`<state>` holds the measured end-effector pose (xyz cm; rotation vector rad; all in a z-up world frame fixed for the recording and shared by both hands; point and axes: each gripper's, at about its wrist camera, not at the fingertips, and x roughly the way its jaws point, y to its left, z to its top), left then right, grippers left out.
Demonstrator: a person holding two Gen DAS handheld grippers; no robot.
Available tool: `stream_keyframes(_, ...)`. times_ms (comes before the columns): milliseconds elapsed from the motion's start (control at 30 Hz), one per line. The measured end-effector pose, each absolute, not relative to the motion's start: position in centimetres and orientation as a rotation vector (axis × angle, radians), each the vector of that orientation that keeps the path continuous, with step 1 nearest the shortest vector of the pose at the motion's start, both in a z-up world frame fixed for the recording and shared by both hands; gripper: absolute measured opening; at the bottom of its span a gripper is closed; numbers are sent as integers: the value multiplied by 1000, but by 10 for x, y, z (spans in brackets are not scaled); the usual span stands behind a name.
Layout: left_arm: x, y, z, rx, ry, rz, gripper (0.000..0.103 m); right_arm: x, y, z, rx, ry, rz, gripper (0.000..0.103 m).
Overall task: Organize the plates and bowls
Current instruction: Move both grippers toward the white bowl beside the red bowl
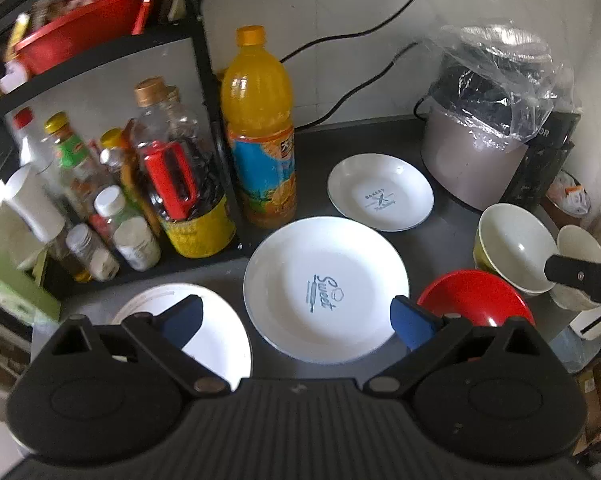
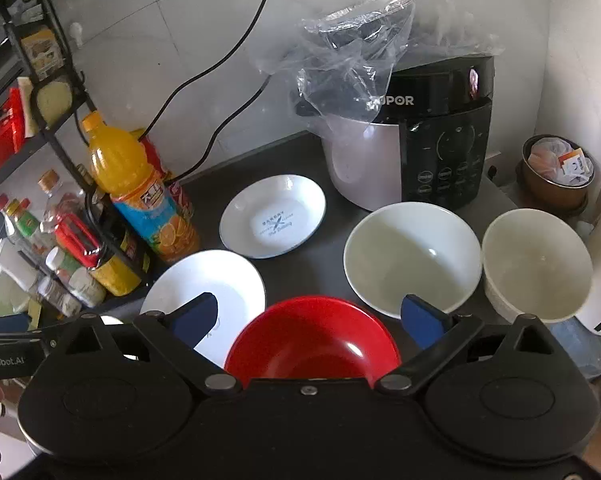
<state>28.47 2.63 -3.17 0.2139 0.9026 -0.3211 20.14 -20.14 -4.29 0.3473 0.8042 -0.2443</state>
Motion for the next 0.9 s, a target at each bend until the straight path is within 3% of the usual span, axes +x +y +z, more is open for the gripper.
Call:
stream_keyframes(167,305,15,-35,237,912,-363,97,215,-203,-50,345,805,-270,97)
stream_keyframes(233,309,7,-35,245,908,-375,95,219,-209,-54,364,811,-273,90)
stream_keyframes(467,324,-31,-41,239,911,-418,81,227,-242,-70,405,832,-278,84)
stream_keyframes(533,329,-45,-44,222,918,-427,78,229,-255,-75,419,845,-274,75)
stream_keyframes(700,341,-75,-54,179,958,-428,73,229,-290,-83,447,852,-271,74)
stream_keyframes(900,350,-103,-67,142,1001,-411,65,234,-320,-100,467,886,-252,64)
